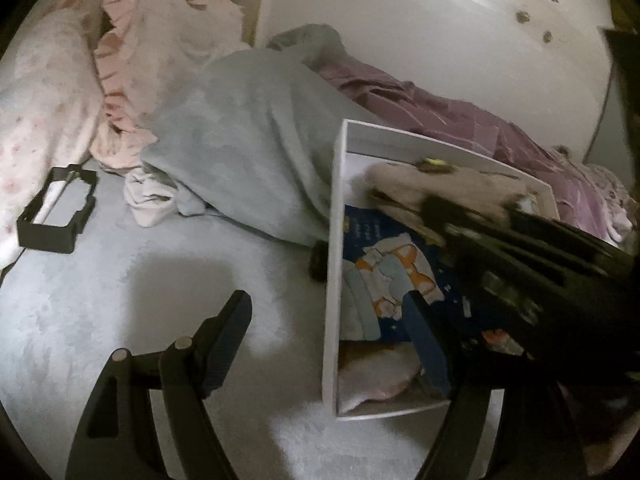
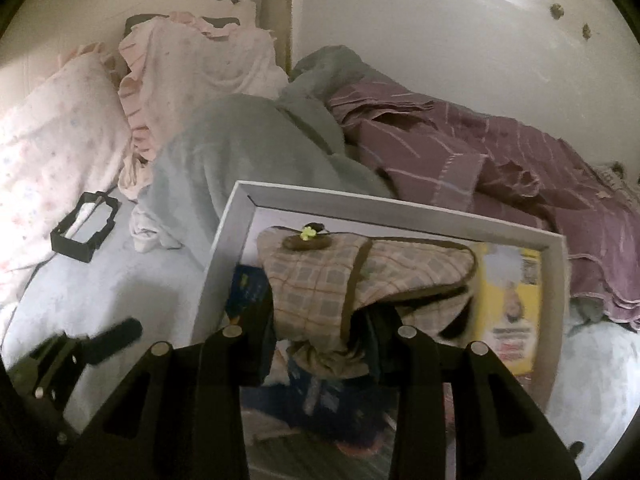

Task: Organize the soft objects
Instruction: 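Open the left tool over the tray while the right tool lowers and releases the pouch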

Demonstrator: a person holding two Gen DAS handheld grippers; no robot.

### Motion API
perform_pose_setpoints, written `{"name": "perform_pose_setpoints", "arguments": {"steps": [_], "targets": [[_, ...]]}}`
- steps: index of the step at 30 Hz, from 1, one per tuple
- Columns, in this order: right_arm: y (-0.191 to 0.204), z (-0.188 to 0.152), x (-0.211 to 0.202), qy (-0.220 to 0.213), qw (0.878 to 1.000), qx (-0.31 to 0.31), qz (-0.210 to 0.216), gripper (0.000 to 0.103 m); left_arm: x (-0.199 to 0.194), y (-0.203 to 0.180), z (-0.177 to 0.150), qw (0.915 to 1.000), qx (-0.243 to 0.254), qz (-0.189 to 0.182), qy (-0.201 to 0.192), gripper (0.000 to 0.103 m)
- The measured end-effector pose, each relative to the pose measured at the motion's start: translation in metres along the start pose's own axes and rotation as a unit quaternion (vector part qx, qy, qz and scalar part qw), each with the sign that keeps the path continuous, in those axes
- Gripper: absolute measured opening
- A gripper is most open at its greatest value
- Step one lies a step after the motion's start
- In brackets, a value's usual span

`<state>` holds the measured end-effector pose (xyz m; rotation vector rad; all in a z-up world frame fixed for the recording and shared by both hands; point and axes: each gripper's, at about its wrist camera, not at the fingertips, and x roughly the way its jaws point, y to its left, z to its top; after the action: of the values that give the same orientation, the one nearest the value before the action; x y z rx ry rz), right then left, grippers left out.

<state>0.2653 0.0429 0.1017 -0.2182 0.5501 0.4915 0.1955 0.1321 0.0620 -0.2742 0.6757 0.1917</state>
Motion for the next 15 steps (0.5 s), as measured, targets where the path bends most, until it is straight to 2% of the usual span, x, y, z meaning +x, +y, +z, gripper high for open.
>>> {"name": "perform_pose_setpoints", "arguments": {"steps": [4,8,11,13,15], "targets": [[-0.002,-0.001,0.019,0.02,0.998,0.02,0.055,0.039,0.0,-0.003,0.001,0.9995,0.024,-0.012,0.017,0.078],[-0.001,-0.009,0.018,0.025,0.998,0.01,0.051,0.038,-0.001,-0.008,-0.001,0.9979,0.054,-0.013,0.033,0.078],[-0.013,-0.009,0.016,0.029,0.996,0.043,0.075,0.038,-0.001,-0.012,-0.003,0.9967,0.073,-0.002,0.036,0.078],[-0.02,-0.008,0.013,0.029,0.992,0.069,0.1,0.042,-0.001,-0.012,-0.003,0.9965,0.076,0.002,0.033,0.078],[-0.03,-0.008,0.007,0.032,0.984,0.111,0.136,0.051,-0.001,-0.009,-0.002,0.9973,0.066,0.005,0.033,0.078]]}}
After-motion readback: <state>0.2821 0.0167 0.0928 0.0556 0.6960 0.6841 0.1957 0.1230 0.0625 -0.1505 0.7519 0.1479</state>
